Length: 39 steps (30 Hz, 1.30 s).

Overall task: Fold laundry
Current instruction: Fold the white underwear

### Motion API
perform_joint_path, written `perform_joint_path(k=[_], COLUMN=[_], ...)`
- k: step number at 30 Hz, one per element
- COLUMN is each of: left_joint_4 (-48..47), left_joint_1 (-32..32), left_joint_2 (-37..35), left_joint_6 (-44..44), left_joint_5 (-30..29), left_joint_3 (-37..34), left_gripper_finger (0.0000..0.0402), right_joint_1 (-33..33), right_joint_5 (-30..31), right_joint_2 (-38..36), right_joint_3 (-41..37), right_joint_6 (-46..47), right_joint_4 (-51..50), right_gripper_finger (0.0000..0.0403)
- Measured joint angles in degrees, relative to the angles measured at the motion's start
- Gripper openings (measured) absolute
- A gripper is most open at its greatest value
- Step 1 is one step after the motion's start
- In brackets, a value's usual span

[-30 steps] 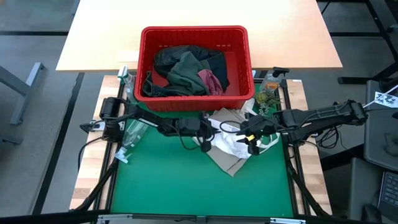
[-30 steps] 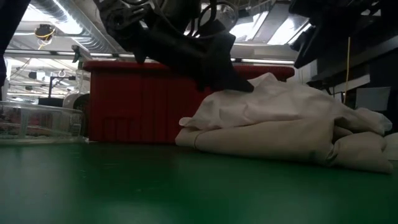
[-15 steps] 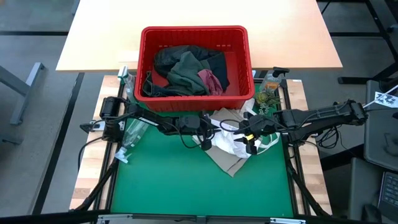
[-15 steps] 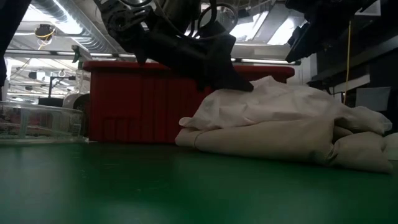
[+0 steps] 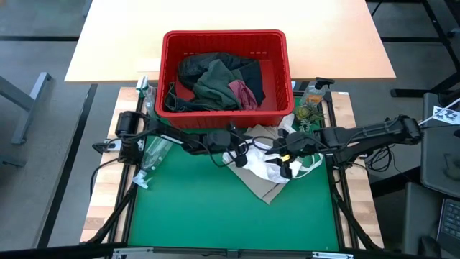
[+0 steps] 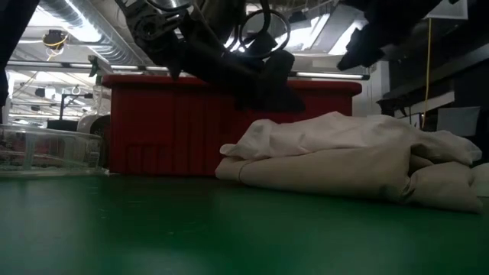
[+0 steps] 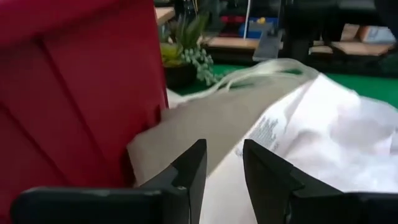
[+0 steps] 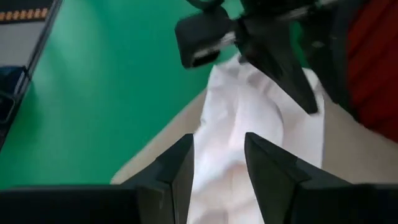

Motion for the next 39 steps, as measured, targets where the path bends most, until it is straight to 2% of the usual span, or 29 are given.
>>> perform_joint_path(k=[3,7,14,18,24,30,39], left_joint_4=[0.42,-0.56,-6.98,-9.94,-9.47,-9.09,-8.57], left_joint_1=[-0.11,-1.16,-1.73,-1.85,-0.65,0.82,0.89], left_joint_2=[-1.09,-3.10,-4.33,-2.55,2.02,6.32,4.15], left_joint_6=[0.00,-0.07,-3.43,-4.46,-4.79,-5.03,-3.13], left_joint_5=[1.58,7.03,13.44,12.03,5.67,5.60,5.52], left_joint_3=[-0.02,-0.02,-0.07,-0.07,-0.04,-0.06,-0.04], left_gripper_finger=[0.0101,0.0101,0.0101,0.0101,0.0101,0.0101,0.0101], right_joint_1=[0.02,0.00,-0.14,-1.89,-5.07,-5.27,-5.26], right_joint_5=[-0.34,-0.29,8.92,11.67,11.80,10.90,10.27], right_joint_2=[3.02,7.42,13.28,15.77,19.29,20.94,20.41], right_joint_3=[0.04,0.04,0.04,0.02,0.02,0.00,-0.05], right_joint_6=[0.02,0.02,0.06,0.65,2.80,2.64,2.58], right_joint_4=[2.82,5.01,2.98,0.75,-1.23,-2.17,-3.40], right_gripper_finger=[0.0143,0.0143,0.0143,0.0143,0.0143,0.0143,0.0143])
